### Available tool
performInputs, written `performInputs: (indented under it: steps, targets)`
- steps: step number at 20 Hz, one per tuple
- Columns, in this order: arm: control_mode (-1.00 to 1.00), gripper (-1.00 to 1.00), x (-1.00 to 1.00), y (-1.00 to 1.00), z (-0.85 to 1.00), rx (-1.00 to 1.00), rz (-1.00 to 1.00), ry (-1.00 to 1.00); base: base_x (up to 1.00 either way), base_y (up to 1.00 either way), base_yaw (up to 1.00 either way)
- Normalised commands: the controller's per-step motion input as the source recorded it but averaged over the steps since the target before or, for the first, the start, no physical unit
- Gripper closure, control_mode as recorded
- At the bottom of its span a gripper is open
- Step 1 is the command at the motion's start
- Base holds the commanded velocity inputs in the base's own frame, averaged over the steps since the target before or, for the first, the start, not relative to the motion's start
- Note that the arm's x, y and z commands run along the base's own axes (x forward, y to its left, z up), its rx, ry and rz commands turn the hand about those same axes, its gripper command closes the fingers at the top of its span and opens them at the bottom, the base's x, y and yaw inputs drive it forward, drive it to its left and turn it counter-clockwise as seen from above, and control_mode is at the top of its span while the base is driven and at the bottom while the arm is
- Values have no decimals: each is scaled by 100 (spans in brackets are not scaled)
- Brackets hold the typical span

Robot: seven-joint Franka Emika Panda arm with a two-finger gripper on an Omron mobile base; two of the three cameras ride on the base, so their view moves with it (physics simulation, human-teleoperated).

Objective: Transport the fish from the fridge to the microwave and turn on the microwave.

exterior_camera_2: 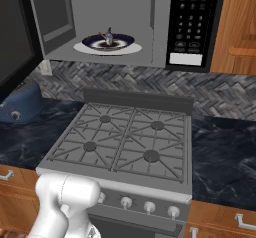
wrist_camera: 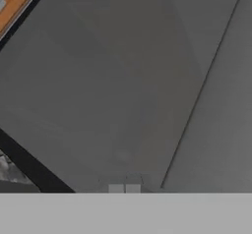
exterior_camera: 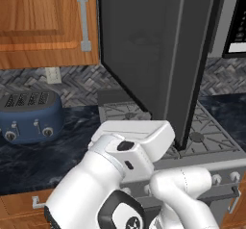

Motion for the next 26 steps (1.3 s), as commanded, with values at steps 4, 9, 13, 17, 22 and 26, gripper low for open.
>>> performInputs:
  steps: [4,9,13,17,22,26]
  targets:
    - [-100,100,2,-41,9,0,-3,-5,0,0,0]
    - [-100,100,8,-39,19,0,-4,-3,0,0,0]
    - [-100,100,23,-37,30,0,-4,-1,0,0,0]
    - [-100,100,28,-40,29,1,-6,0,0,0,0]
    - [-100,100,38,-47,19,4,-5,0,0,0,0]
    - [-100,100,38,-45,10,4,-4,0,0,0,0]
